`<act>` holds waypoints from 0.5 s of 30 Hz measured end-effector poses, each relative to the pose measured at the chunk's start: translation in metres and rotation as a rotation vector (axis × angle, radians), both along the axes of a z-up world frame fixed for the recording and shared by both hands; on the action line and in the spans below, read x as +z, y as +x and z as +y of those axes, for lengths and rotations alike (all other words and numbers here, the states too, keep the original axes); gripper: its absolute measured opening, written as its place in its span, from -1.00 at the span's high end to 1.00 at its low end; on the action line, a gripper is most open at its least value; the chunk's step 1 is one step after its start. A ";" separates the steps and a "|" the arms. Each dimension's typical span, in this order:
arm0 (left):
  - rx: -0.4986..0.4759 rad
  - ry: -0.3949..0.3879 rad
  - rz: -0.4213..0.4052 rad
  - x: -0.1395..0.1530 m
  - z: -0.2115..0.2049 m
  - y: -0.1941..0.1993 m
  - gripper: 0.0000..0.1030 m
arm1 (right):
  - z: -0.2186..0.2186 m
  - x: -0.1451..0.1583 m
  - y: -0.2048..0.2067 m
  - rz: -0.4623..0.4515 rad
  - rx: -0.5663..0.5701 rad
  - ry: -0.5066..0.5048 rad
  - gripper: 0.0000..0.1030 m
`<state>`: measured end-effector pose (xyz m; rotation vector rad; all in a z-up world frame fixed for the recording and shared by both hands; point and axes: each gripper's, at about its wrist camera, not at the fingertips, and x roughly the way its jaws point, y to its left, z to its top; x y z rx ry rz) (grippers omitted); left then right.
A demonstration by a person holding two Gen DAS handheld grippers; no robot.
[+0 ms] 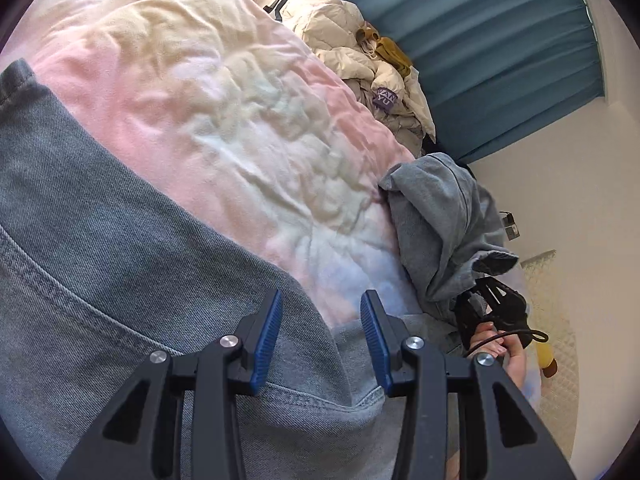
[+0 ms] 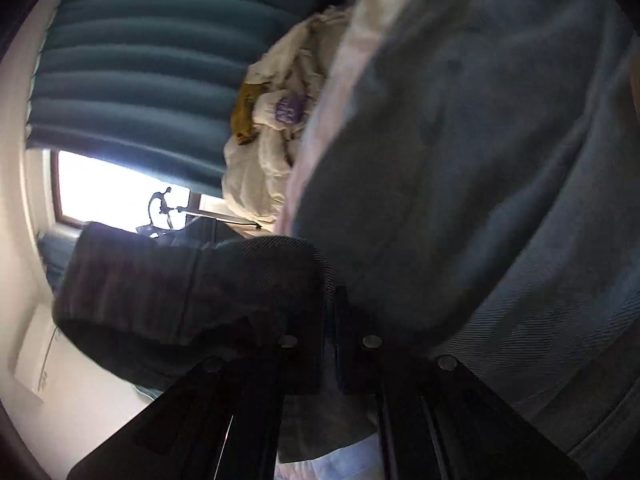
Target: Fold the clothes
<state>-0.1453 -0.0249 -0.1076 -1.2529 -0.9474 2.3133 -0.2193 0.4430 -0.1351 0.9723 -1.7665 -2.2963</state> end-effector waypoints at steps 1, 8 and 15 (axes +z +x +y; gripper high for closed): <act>-0.008 -0.001 0.004 0.000 0.001 0.000 0.20 | 0.000 -0.003 0.002 0.011 -0.007 -0.022 0.95; -0.015 0.011 0.044 0.015 0.000 -0.001 0.20 | -0.042 0.054 -0.002 0.208 0.122 0.074 0.95; 0.069 -0.127 0.203 0.071 -0.032 0.006 0.20 | -0.128 0.118 -0.010 0.350 0.356 0.127 0.95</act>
